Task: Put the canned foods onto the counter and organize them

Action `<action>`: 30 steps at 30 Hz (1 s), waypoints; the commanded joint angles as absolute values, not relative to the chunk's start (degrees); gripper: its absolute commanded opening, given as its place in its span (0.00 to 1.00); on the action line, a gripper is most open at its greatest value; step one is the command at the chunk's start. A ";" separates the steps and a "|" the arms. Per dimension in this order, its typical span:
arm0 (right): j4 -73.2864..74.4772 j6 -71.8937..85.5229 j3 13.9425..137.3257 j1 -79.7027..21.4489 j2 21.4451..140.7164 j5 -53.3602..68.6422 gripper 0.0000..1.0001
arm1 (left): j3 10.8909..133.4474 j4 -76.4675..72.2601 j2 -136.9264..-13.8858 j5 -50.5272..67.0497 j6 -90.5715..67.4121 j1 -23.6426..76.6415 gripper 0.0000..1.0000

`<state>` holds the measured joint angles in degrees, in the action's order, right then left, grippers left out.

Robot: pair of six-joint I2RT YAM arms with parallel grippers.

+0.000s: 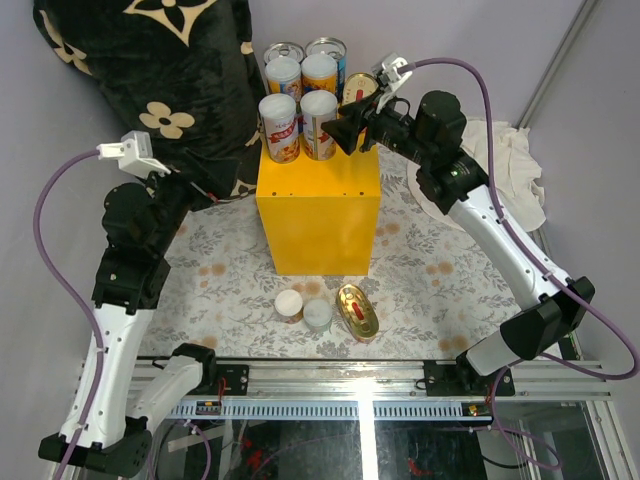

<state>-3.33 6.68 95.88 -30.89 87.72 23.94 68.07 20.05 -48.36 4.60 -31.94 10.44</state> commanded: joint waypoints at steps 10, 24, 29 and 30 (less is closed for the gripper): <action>-12.46 10.24 82.95 -30.85 71.90 14.64 0.93 | 71.39 18.25 -46.91 4.52 -37.55 10.11 1.00; -3.25 -7.53 62.71 -53.24 66.36 34.06 0.97 | 69.10 18.98 -44.55 1.50 -36.30 10.10 1.00; -9.53 -5.19 54.60 -56.48 71.84 28.78 0.97 | 68.13 18.38 -44.61 1.68 -37.11 10.11 1.00; -10.49 -4.91 53.75 -57.18 73.42 28.06 0.96 | 68.19 18.37 -44.38 2.02 -37.18 10.15 1.00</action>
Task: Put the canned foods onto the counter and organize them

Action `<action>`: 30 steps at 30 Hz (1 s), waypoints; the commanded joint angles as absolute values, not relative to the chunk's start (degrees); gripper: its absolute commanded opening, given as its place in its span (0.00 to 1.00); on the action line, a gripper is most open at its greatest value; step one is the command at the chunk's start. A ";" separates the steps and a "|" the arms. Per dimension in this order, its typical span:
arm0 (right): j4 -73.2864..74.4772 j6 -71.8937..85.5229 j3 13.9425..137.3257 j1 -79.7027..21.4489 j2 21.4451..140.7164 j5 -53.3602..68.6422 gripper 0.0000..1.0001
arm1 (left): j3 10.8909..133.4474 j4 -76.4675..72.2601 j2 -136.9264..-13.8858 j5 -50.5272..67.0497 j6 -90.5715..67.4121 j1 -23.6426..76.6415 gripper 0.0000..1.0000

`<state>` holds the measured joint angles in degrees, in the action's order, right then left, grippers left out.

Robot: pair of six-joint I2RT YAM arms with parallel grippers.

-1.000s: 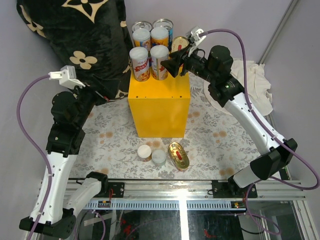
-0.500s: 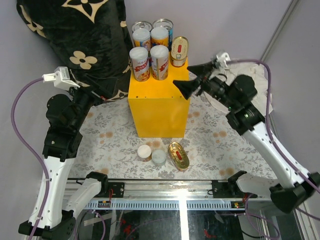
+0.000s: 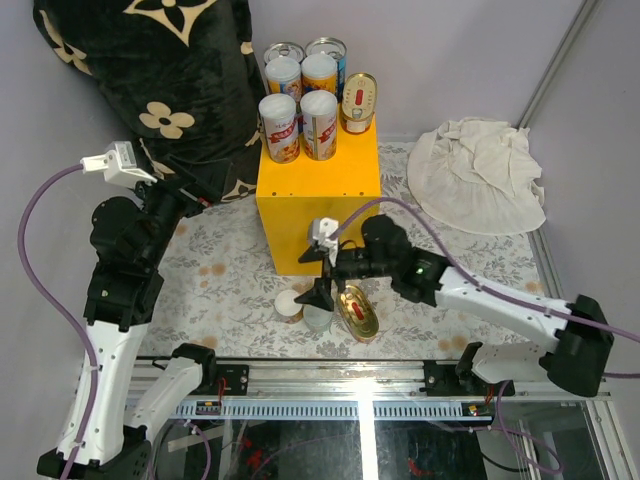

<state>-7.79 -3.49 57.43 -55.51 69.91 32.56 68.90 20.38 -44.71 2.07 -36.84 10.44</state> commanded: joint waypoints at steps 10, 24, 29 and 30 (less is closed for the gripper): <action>-13.36 -7.09 54.67 -60.29 88.32 21.33 0.97 | 66.32 17.97 -44.65 1.74 -37.55 10.06 1.00; -14.55 -9.80 58.63 -62.55 99.40 14.92 1.00 | 59.56 18.80 -41.65 -4.59 -32.21 10.06 1.00; -13.63 -11.47 59.27 -62.74 101.54 13.59 1.00 | 58.10 18.59 -40.88 -0.17 -25.59 10.10 1.00; -12.62 -11.59 59.84 -62.74 102.02 13.70 1.00 | 57.58 18.43 -40.69 -0.39 -24.86 10.10 1.00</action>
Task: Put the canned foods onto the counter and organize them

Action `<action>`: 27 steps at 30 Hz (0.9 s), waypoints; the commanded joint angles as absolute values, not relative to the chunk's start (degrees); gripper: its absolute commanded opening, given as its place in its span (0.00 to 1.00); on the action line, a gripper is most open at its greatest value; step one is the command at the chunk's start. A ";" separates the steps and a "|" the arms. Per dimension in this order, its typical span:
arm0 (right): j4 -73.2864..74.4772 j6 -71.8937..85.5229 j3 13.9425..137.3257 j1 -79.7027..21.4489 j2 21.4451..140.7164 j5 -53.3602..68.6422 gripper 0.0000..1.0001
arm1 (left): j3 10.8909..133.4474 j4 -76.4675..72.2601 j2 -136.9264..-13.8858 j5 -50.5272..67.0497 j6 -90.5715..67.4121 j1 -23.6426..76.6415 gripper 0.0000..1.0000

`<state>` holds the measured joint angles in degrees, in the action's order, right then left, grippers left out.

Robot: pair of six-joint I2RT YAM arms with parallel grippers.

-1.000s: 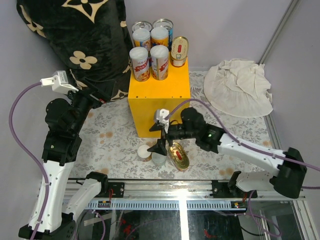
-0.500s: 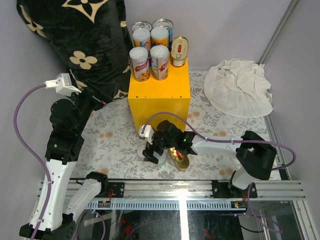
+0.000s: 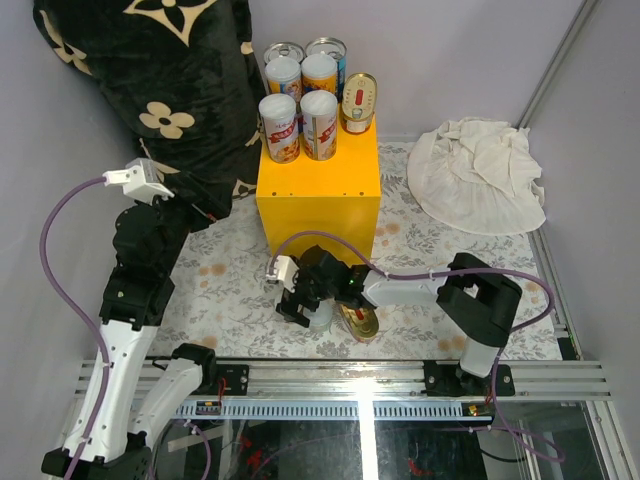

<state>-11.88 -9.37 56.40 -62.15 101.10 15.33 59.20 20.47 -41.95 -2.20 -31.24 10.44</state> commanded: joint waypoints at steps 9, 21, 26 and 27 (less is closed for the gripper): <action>-21.42 -9.80 56.92 -62.68 100.27 12.29 0.75 | 55.90 20.12 -40.15 -6.53 -20.43 10.05 1.00; -23.28 -3.22 59.34 -62.71 89.93 13.89 0.38 | 55.71 22.02 -40.74 -11.35 -17.05 10.10 1.00; -18.63 -2.41 62.76 -62.72 81.95 12.13 0.32 | 55.02 21.95 -40.09 -11.87 -17.05 10.11 1.00; -16.89 -2.21 64.08 -62.72 80.46 11.20 0.31 | 54.94 21.89 -40.06 -11.99 -17.05 10.09 1.00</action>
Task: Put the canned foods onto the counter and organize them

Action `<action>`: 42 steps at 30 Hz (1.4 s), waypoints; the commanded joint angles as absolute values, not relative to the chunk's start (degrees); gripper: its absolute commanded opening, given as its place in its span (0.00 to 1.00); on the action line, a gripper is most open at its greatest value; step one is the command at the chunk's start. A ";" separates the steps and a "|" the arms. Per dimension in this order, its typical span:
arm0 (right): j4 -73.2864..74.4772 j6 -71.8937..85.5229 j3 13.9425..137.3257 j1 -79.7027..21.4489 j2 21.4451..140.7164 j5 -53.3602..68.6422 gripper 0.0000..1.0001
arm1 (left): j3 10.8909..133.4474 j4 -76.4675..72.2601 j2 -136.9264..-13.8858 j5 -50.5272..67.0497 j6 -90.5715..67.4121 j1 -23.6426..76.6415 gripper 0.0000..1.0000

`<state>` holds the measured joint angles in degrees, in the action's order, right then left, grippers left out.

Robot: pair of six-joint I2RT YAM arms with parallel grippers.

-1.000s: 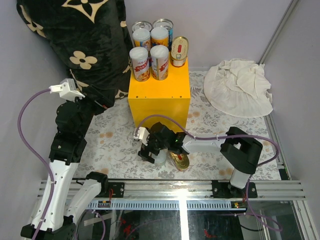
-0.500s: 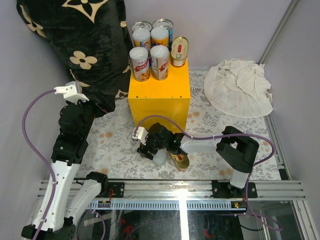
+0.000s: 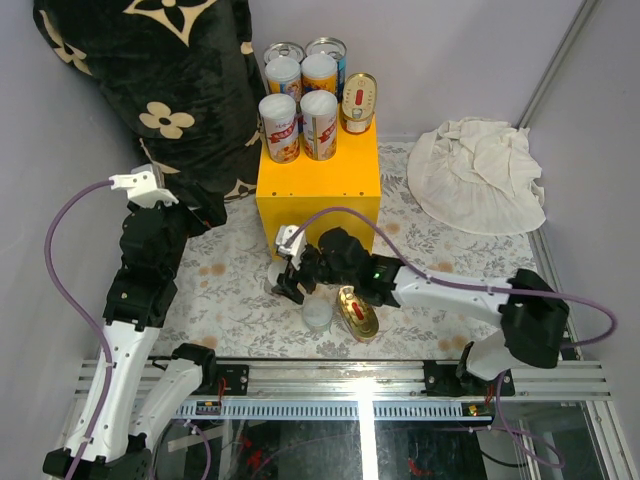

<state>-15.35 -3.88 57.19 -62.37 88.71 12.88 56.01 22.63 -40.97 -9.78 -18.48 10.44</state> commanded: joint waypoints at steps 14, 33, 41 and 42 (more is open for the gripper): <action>6.51 -8.77 87.55 -62.24 71.70 -8.95 0.24 | 53.97 21.30 -40.43 -11.63 -16.24 10.03 1.00; 16.09 -7.02 112.54 -56.19 88.11 -6.70 0.23 | 52.77 22.19 -40.86 -9.12 -15.24 10.01 1.00; 19.50 -4.63 114.85 -53.57 89.21 -3.07 0.22 | 53.09 22.94 -42.67 -7.01 -14.53 9.95 1.00; 19.38 -4.19 114.66 -53.14 89.07 -2.63 0.22 | 53.09 22.94 -42.59 -7.19 -14.46 9.97 1.00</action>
